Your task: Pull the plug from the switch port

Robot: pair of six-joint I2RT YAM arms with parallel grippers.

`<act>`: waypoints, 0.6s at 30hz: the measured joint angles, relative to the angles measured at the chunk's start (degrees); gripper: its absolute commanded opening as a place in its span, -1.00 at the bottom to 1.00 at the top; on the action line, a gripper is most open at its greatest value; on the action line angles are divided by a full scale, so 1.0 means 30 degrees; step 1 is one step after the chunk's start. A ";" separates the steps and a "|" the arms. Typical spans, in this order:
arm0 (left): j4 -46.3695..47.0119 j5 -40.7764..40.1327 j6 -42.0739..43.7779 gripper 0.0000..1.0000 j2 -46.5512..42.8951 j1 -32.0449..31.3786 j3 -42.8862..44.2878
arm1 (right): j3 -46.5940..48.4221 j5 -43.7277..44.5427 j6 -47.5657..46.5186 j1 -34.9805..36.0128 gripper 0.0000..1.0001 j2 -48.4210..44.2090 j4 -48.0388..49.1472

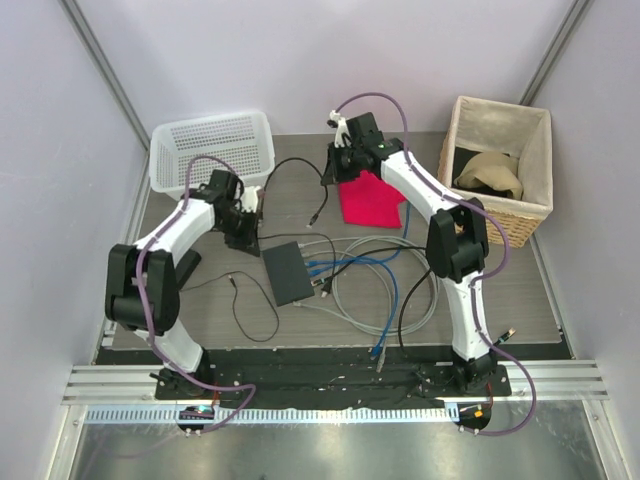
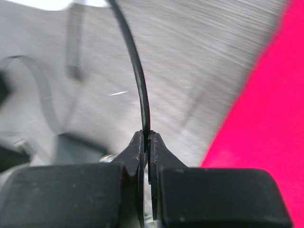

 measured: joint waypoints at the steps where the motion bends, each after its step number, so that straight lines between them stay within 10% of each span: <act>1: -0.0080 -0.0117 0.0189 -1.00 -0.0328 0.0211 0.0073 | -0.0131 -0.0758 0.0044 -0.0058 -0.98 -0.0284 0.0102; 15: -0.0197 -0.1246 0.1013 -1.00 -0.8808 0.1144 0.0255 | 0.2433 -0.6062 -0.0328 0.4109 -0.96 0.1690 0.0597; 18: -0.0153 -0.1435 0.0947 -0.94 -0.8794 0.1435 -0.0044 | 0.3636 -0.6273 -0.0525 0.5319 0.33 0.3300 0.0634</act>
